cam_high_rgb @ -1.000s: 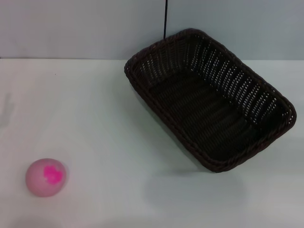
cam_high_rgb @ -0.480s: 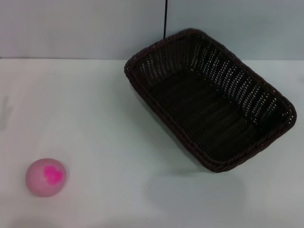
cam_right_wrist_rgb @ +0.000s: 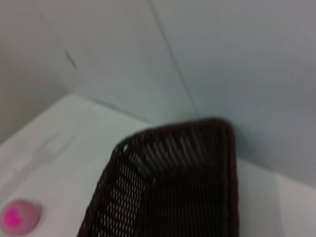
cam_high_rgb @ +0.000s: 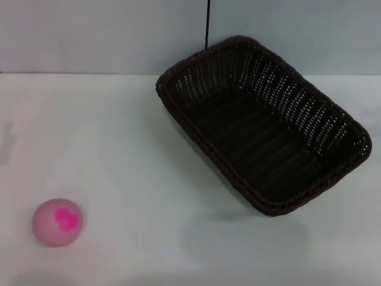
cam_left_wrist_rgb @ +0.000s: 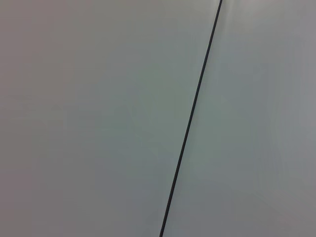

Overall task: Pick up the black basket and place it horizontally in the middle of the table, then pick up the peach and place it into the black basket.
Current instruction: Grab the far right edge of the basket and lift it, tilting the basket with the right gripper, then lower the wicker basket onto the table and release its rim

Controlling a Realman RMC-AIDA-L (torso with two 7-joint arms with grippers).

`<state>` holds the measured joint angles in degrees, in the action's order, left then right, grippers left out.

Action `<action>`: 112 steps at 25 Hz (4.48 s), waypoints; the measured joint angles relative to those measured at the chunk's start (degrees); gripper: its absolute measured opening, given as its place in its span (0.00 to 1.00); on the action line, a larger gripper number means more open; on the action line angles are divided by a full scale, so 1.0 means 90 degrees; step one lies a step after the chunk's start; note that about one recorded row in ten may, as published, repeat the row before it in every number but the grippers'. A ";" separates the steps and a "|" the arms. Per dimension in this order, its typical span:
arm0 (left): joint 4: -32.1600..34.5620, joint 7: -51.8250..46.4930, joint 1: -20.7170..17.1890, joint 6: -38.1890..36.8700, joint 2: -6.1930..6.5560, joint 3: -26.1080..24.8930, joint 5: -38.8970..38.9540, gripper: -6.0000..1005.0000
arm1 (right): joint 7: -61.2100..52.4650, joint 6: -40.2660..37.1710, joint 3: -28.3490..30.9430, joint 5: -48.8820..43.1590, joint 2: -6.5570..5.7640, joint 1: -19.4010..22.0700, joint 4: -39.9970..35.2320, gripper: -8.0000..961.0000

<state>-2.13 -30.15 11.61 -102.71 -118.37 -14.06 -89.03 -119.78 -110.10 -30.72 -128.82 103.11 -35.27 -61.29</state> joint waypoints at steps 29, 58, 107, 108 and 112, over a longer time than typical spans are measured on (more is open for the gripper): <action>-0.0098 0.0001 0.0045 0.0222 0.0001 -0.0015 0.0002 0.85 | 0.0133 0.1597 -0.1354 -0.0491 0.0230 -0.0565 0.1900 0.69; -0.0105 -0.0088 0.0067 0.0321 0.0008 -0.0040 0.0035 0.85 | 0.0544 0.2374 -0.1765 -0.0390 0.0567 -0.0398 0.2080 0.28; -0.0198 -0.0087 0.0056 0.0447 -0.0015 0.0099 0.0000 0.85 | 0.2983 0.1199 -0.2116 0.0119 0.1330 -0.0927 0.1869 0.20; -0.0202 -0.0087 0.0058 0.0447 -0.0015 0.0099 0.0000 0.85 | 0.3042 0.1238 -0.2121 0.0118 0.1331 -0.0966 0.1999 0.20; -0.0204 -0.0087 0.0069 0.0462 -0.0014 0.0102 0.0000 0.85 | 0.3142 0.1294 -0.2124 0.0121 0.1334 -0.1018 0.2143 0.20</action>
<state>-3.96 -30.94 12.23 -98.55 -118.49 -13.14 -89.03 -91.51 -98.45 -49.84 -127.74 115.11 -44.43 -42.00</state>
